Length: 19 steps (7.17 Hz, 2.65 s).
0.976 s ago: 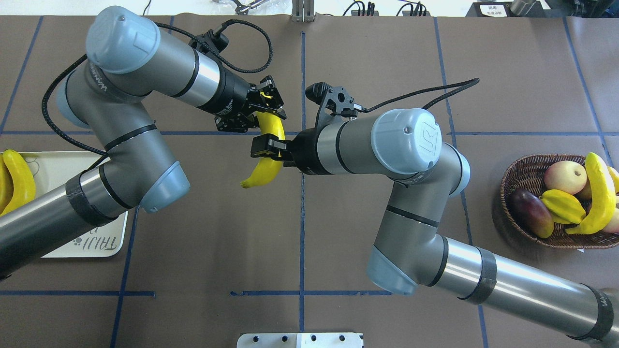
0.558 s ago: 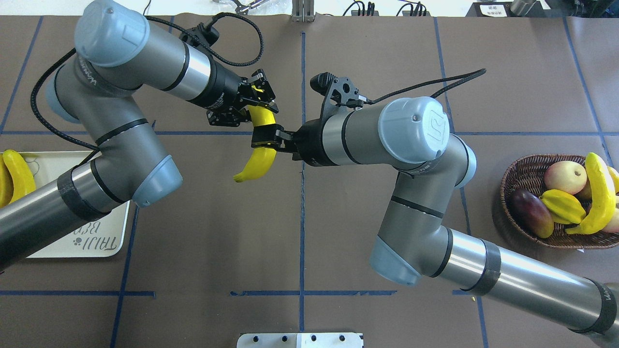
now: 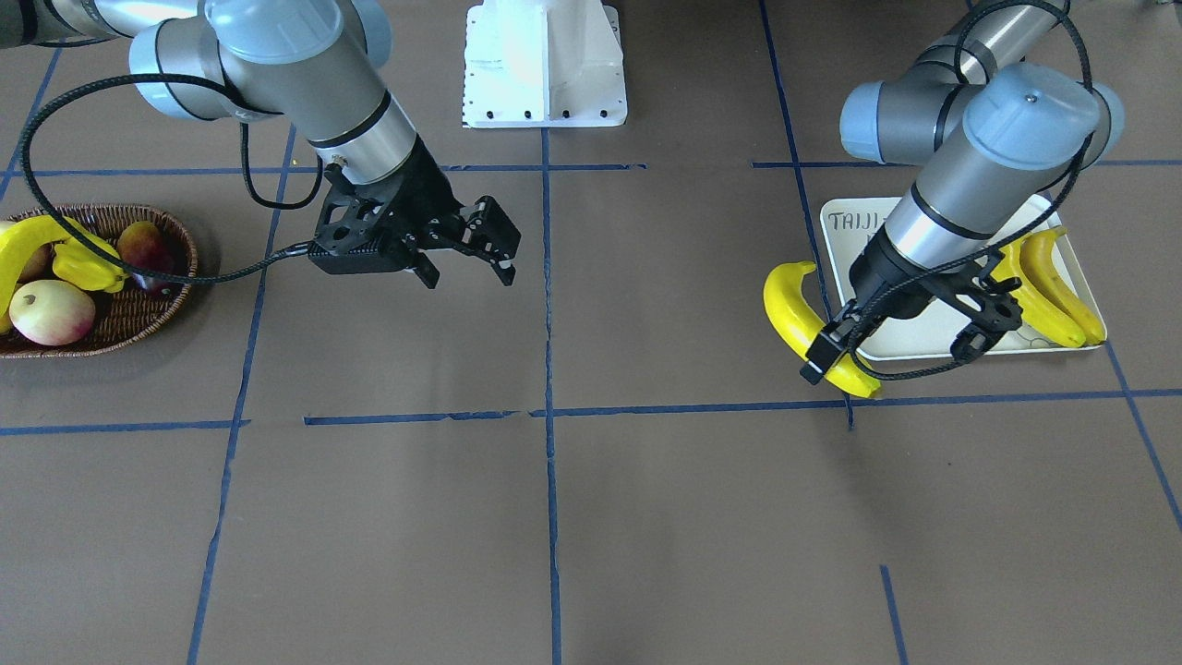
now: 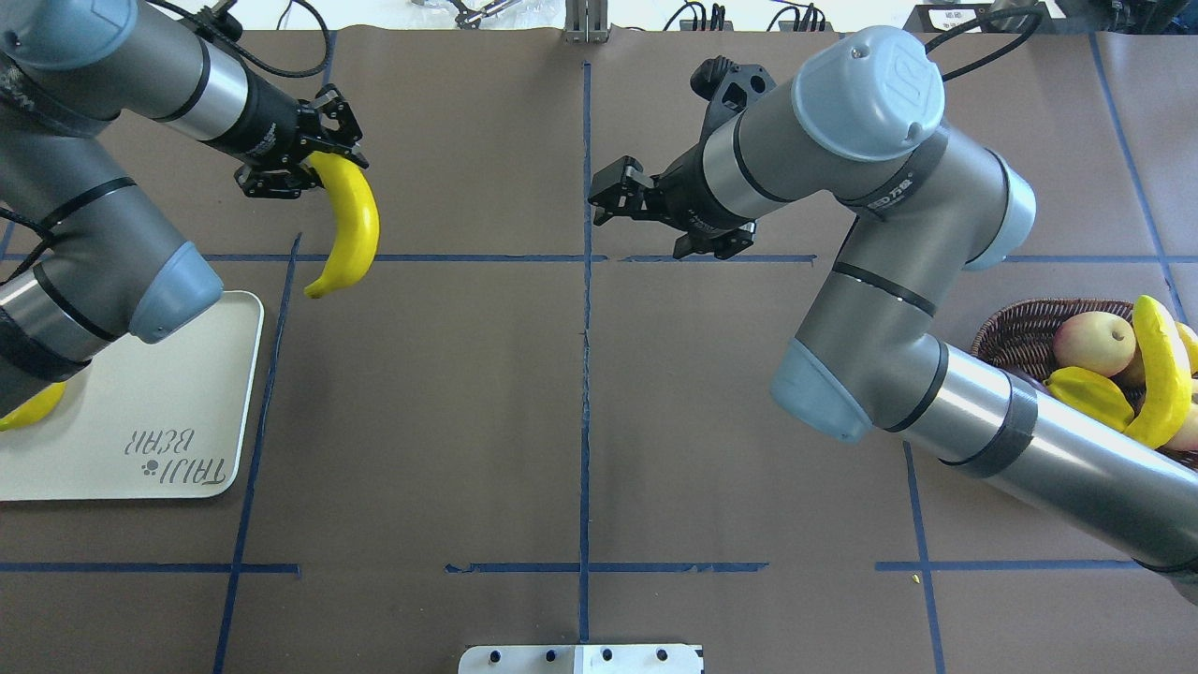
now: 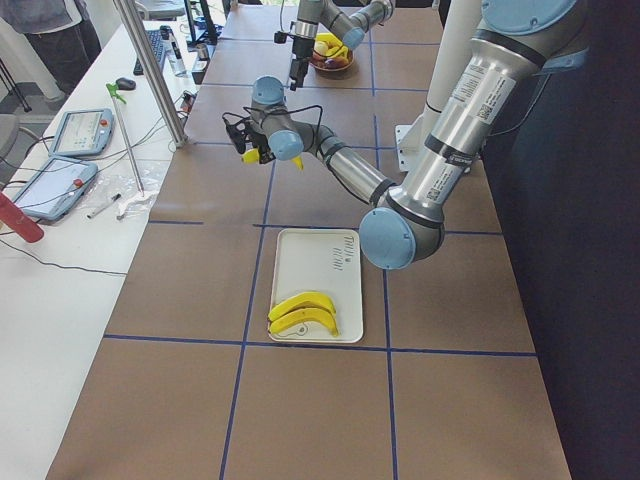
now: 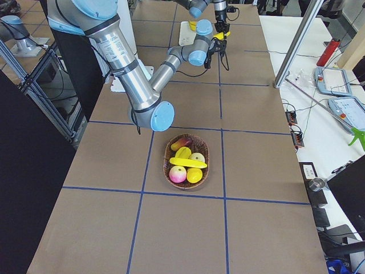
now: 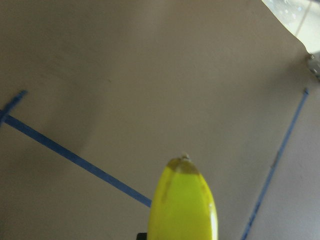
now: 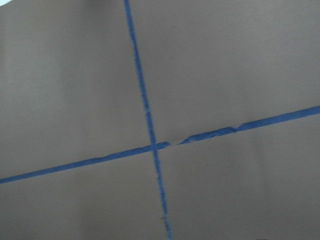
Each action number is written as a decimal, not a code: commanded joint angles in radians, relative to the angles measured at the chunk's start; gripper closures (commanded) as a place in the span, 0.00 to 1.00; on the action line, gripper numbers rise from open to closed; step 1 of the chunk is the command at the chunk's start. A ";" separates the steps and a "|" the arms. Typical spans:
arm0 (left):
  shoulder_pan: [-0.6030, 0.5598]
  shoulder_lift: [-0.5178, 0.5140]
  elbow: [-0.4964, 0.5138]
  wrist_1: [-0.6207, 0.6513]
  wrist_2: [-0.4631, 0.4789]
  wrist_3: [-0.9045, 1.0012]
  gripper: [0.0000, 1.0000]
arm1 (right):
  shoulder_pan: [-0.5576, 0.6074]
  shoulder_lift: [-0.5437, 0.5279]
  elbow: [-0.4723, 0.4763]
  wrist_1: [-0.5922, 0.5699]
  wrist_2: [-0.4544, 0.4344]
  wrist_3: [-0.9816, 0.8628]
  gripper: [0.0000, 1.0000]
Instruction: Transfer all bananas from basket to plate
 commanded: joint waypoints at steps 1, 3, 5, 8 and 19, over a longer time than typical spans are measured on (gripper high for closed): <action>-0.009 0.149 0.000 0.038 0.019 0.151 1.00 | 0.084 -0.068 0.101 -0.241 0.025 -0.208 0.00; -0.034 0.285 -0.009 0.026 0.017 0.281 0.97 | 0.146 -0.104 0.125 -0.362 0.057 -0.433 0.00; -0.043 0.358 0.000 0.023 0.020 0.331 0.96 | 0.161 -0.122 0.125 -0.363 0.057 -0.487 0.00; -0.046 0.420 0.025 -0.017 0.020 0.333 0.83 | 0.161 -0.124 0.126 -0.361 0.057 -0.487 0.00; -0.229 0.369 -0.102 -0.003 -0.248 0.718 0.00 | 0.306 -0.480 0.282 -0.352 0.080 -0.822 0.00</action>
